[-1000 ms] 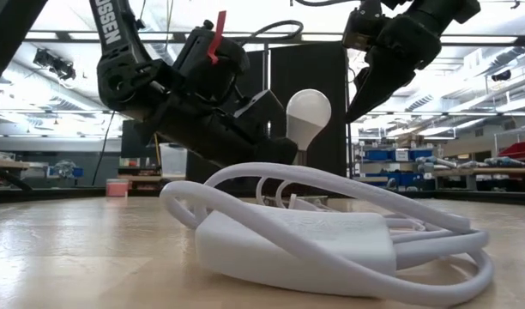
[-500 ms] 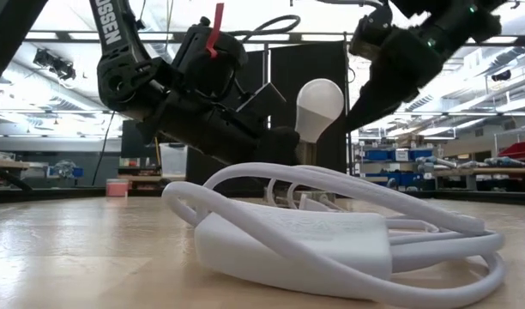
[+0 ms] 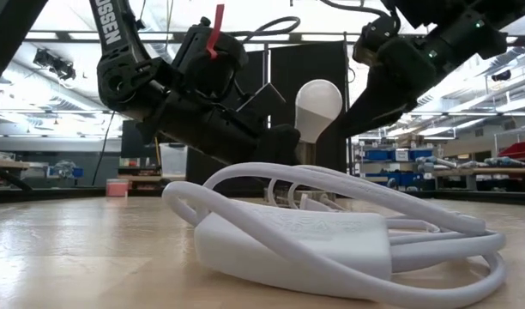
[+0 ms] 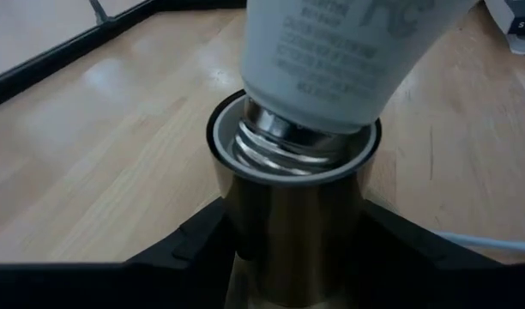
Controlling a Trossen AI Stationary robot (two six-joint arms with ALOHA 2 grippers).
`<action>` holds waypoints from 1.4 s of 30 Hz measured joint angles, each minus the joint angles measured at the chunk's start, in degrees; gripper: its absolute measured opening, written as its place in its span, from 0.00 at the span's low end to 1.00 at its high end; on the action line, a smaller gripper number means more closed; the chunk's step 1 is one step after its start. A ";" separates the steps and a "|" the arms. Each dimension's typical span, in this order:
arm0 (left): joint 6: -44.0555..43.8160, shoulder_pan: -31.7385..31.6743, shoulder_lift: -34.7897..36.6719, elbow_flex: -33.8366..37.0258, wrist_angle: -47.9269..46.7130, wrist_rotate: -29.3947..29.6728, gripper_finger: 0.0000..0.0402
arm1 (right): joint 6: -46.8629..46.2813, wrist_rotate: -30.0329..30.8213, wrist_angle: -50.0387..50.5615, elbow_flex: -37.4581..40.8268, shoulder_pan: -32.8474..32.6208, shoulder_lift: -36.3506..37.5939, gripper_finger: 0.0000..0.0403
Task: Screw lightbulb
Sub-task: Insert the white lightbulb into the silver lamp
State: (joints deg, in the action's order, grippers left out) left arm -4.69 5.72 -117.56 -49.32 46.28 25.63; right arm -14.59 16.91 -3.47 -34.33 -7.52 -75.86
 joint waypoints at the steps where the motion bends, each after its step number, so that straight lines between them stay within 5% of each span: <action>1: -0.04 0.00 0.01 0.00 -0.26 -0.36 0.52 | -0.03 0.00 0.07 0.00 -0.14 0.00 0.77; 17: 1.32 -0.09 0.02 0.00 -1.90 -0.84 0.52 | -0.86 0.09 7.16 -7.09 -0.84 -8.15 0.77; 26: 1.25 -0.09 0.02 0.00 -2.31 -0.62 0.52 | 0.72 -0.02 15.39 -13.45 -0.54 -6.88 0.77; 42: 1.25 -0.09 0.00 0.00 -2.13 -0.62 0.52 | 4.24 -3.10 15.09 -15.61 2.47 -8.57 0.77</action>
State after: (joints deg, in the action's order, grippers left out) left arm -3.44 5.63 -117.55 -49.32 44.14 25.02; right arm -10.35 13.80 11.62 -49.93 -5.05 -84.43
